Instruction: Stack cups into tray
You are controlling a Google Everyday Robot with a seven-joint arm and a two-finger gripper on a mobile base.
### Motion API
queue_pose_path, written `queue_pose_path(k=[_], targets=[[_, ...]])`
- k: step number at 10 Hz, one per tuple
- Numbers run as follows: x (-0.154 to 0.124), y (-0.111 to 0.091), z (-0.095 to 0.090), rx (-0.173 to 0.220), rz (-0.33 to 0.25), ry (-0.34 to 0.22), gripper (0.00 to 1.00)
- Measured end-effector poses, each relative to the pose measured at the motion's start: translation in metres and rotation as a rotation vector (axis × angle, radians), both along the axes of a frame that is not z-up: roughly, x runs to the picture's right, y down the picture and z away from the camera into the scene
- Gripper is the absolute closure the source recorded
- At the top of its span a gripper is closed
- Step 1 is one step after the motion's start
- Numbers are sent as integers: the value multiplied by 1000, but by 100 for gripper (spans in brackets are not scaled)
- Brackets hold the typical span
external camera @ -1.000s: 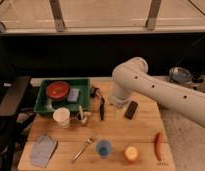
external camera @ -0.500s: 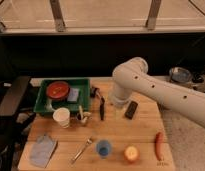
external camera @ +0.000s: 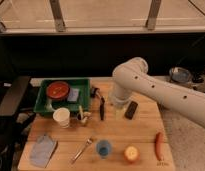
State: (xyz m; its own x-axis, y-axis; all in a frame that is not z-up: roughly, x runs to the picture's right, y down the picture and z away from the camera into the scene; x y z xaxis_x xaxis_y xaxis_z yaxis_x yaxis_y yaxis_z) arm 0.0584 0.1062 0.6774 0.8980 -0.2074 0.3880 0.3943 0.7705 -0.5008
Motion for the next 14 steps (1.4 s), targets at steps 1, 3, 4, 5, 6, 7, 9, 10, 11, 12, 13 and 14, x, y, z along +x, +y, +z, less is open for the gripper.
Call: queue_pose_path(k=[1, 3, 4, 5, 6, 7, 9, 10, 11, 12, 13, 14], targets=[[0, 0, 0, 0, 0, 0, 40], [0, 0, 0, 0, 0, 0, 40], [0, 0, 0, 0, 0, 0, 40], [0, 0, 0, 0, 0, 0, 40], [0, 0, 0, 0, 0, 0, 40], [0, 0, 0, 0, 0, 0, 40], [0, 0, 0, 0, -1, -1, 40], [0, -1, 0, 0, -4, -6, 40], [-1, 1, -2, -10, -30, -12, 40], [-11, 7, -4, -19, -107, -55, 40], [-18, 14, -7, -27, -172, -94, 40], [-26, 25, -6, -35, -244, -138, 40]])
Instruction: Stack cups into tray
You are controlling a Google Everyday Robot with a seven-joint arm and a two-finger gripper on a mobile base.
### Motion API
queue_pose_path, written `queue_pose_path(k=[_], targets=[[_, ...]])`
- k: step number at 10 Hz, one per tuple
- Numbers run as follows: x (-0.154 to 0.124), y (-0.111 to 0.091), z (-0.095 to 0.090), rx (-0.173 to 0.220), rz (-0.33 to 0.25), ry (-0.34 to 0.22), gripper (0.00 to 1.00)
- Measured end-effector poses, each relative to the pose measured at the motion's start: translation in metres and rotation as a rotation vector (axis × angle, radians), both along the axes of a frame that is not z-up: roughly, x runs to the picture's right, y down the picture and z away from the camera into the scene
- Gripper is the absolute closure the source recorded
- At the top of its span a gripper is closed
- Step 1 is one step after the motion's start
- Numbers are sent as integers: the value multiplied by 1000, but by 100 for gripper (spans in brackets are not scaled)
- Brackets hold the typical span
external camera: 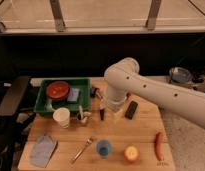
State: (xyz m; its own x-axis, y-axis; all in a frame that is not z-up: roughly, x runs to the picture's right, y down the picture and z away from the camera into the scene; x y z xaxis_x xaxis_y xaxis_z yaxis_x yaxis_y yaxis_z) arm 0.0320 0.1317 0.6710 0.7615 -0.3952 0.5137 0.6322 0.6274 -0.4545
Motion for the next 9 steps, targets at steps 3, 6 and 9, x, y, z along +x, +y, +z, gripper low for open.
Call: queue_pose_path(k=[3, 6, 9], targets=[[-24, 30, 6, -35, -39, 18, 40], [-37, 50, 10, -10, -8, 81, 40], [-37, 50, 10, -10, -6, 81, 40]])
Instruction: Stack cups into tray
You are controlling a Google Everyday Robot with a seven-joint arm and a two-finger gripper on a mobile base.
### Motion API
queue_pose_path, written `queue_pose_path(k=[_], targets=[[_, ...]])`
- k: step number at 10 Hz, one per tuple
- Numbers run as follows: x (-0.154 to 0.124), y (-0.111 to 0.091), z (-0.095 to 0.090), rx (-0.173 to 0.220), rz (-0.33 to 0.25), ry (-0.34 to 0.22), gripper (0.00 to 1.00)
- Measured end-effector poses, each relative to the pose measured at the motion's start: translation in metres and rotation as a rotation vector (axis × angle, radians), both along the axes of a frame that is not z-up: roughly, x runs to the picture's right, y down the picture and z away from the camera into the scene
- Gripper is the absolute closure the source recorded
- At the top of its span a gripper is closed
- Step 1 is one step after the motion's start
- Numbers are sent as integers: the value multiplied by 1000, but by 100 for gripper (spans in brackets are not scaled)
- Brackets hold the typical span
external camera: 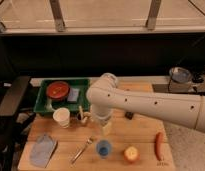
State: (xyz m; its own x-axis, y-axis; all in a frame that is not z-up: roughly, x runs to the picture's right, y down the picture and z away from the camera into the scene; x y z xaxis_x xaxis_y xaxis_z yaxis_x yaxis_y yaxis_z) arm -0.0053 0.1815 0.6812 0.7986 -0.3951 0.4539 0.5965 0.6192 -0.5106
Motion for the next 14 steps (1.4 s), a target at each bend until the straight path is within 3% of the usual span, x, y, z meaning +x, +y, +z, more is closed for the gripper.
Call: queue_pose_path(k=[5, 11, 13, 14], targets=[[-16, 63, 10, -70, -1, -21, 40], [-14, 80, 39, -107, 5, -5, 40], [-7, 92, 50, -151, 28, -22, 42], [-5, 98, 55, -171, 40, -30, 50]])
